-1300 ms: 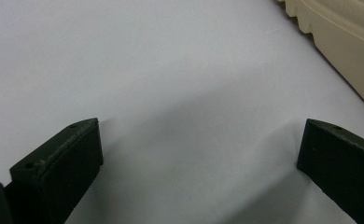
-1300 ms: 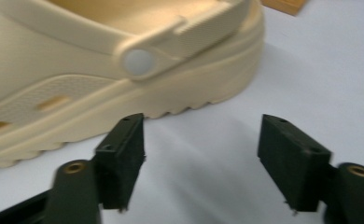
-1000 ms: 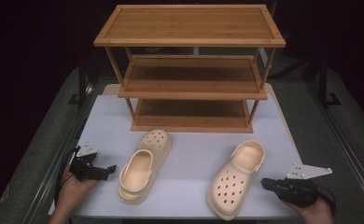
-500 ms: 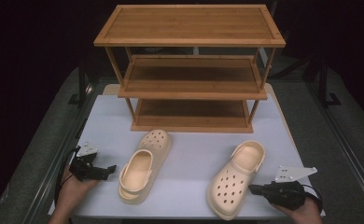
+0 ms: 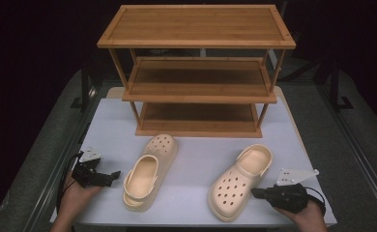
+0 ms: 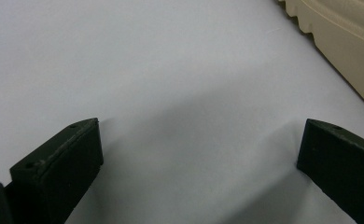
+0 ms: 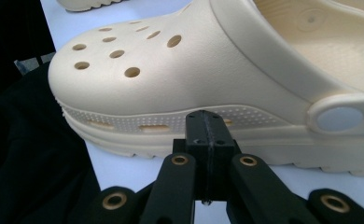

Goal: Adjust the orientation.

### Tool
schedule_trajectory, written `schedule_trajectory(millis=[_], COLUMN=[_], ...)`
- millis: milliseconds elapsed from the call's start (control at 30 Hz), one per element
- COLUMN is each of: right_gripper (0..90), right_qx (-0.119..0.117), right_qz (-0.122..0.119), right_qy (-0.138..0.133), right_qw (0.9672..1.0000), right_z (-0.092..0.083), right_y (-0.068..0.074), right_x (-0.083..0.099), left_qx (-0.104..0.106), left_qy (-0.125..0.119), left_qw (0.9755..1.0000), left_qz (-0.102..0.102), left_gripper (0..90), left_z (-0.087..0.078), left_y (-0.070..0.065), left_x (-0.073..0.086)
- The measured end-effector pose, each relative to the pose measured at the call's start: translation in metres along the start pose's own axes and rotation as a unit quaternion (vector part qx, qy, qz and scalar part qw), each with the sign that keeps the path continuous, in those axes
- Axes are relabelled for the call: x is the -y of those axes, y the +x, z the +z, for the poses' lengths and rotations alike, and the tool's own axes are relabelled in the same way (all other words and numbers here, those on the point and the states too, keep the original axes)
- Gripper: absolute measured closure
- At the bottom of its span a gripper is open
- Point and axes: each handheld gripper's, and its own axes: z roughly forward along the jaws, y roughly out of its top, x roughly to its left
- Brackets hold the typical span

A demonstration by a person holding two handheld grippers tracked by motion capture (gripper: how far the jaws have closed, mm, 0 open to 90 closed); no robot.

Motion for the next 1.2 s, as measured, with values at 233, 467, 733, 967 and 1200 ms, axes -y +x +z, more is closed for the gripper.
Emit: schedule_trajectory(millis=[233,467,733,967,1200], right_gripper=[89.9,89.9,89.9,89.9,87.4], right_qx=[0.003,0.009,0.006,0.001,-0.003], right_qz=[-0.015,-0.031,-0.056,-0.069,-0.063], right_qy=[0.007,0.01,0.021,0.025,0.008], right_qw=[0.9999,0.9994,0.9982,0.9973,0.998], right_z=[0.015,0.03,0.058,0.079,0.071], right_y=[0.001,0.002,0.003,0.004,0.005], right_x=[-0.014,-0.027,-0.052,-0.069,-0.069], left_qx=[0.0,0.0,0.0,0.0,0.001], left_qy=[0.0,0.0,0.0,0.0,0.0], left_qw=[1.0,1.0,1.0,1.0,1.0], left_qz=[0.0,0.0,0.0,-0.001,-0.001], left_gripper=[0.0,0.0,0.0,0.0,0.0], left_z=[0.0,0.0,0.0,0.0,0.0], left_y=[0.0,0.0,0.0,0.0,0.0], left_x=[0.0,0.0,0.0,0.0,0.0])
